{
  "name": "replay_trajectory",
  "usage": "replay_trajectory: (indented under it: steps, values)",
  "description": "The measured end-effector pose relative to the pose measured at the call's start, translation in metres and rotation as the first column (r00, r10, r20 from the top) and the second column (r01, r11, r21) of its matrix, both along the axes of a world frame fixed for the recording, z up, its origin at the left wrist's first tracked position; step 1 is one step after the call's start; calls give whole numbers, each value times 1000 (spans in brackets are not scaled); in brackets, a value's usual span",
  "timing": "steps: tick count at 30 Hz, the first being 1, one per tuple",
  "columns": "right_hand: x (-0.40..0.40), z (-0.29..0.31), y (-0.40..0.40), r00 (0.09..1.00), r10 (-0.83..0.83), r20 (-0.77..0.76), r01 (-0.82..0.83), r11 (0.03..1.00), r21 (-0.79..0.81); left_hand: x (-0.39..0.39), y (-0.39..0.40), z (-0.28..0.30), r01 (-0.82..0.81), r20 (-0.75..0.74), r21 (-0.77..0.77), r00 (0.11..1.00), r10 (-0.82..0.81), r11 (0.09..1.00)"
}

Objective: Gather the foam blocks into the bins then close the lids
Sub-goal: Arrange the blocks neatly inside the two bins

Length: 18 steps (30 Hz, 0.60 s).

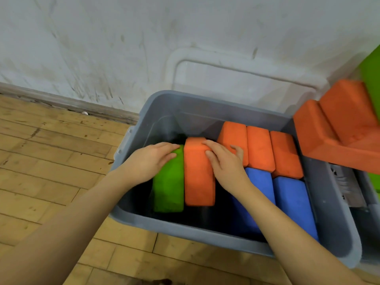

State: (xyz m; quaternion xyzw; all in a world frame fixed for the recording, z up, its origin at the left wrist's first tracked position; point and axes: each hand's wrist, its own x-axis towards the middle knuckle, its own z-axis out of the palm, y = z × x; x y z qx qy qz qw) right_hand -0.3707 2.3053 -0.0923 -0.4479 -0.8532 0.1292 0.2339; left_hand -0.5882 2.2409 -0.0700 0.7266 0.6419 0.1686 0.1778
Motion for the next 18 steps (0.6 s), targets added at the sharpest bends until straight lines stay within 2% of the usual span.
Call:
replay_trajectory:
  steps: [1,3,7,9,11,14,16,18]
  values:
    - [-3,4,6,998,-48,-32,47,999,-12,0,9,2,-24,71,10,997,23,1000]
    - [-11,7,18,992,-115,-47,113,993,-39,4,29,3,-66,116,13,991,64,998]
    - [-20,-1,31,988,-154,12,155,983,-99,12,48,-10,-188,70,-14,980,188,982]
    - [-18,-2,27,992,-122,32,123,992,-35,14,45,-12,-209,-17,9,978,209,978]
    - [-13,-2,19,995,-37,91,38,999,-5,13,37,-10,-165,-123,-25,979,160,986]
    - [3,-7,10,964,69,258,-53,996,-69,9,19,-7,-66,-203,-172,979,30,983]
    - [12,-10,9,923,92,373,-76,995,-58,11,10,-6,-27,-243,-266,969,-40,964]
    - [13,-14,11,901,75,427,-80,997,-8,19,10,-7,-18,-275,-294,959,-66,956]
